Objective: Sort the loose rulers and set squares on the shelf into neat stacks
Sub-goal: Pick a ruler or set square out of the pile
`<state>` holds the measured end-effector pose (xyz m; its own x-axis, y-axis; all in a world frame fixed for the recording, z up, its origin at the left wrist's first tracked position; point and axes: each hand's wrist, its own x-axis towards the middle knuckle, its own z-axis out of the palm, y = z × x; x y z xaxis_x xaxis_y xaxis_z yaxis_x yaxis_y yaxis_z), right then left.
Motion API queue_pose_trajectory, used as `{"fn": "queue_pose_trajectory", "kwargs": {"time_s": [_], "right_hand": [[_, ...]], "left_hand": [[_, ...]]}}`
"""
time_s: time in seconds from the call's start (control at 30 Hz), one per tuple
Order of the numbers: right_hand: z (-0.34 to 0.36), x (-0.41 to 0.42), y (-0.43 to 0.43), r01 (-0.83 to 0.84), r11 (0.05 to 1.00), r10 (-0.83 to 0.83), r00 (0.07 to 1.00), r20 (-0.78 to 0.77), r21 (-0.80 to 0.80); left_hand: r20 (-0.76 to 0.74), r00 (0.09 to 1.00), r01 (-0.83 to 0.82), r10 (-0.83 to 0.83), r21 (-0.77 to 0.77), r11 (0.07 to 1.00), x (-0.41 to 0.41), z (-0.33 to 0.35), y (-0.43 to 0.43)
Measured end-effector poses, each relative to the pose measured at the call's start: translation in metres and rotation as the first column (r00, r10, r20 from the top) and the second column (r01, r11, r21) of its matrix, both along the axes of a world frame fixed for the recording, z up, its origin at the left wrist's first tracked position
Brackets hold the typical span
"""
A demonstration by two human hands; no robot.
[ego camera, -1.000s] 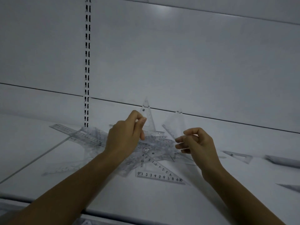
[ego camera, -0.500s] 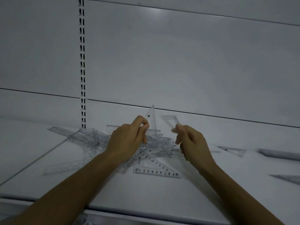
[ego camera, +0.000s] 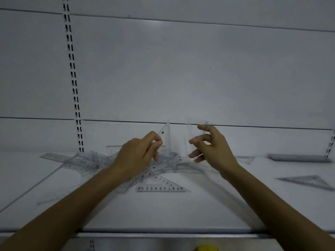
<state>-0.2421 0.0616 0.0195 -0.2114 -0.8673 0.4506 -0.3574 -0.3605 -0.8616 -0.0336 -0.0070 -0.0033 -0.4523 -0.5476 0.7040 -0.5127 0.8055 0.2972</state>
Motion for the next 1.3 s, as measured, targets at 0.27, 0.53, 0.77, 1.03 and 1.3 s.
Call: {"fn": "queue_pose_trajectory", "kwargs": {"time_s": [0.27, 0.53, 0.77, 1.03, 1.3], "right_hand": [[0.019, -0.093, 0.031, 0.18, 0.984, -0.18, 0.976, -0.125, -0.013], [0.019, -0.188, 0.057, 0.293, 0.946, -0.317, 0.927, -0.2, -0.138], [0.014, -0.277, 0.08, 0.349, 0.932, -0.363, 0.91, -0.201, -0.102], [-0.013, -0.332, 0.099, 0.202, 0.826, -0.564, 0.301, -0.769, -0.527], [-0.047, -0.326, 0.098, -0.044, 0.87, -0.483, 0.125, -0.866, -0.492]], "left_hand": [[0.228, 0.972, 0.072, -0.055, -0.064, 0.995, -0.091, 0.028, 0.026], [0.314, 0.948, 0.085, -0.052, -0.094, 0.992, -0.197, 0.022, 0.045], [0.338, 0.941, 0.04, 0.001, -0.113, 0.993, -0.276, 0.022, 0.056], [0.245, 0.951, -0.172, 0.186, -0.08, 0.982, -0.302, -0.005, 0.049], [0.176, 0.964, -0.203, 0.197, 0.016, 0.979, -0.283, -0.018, 0.044]]}}
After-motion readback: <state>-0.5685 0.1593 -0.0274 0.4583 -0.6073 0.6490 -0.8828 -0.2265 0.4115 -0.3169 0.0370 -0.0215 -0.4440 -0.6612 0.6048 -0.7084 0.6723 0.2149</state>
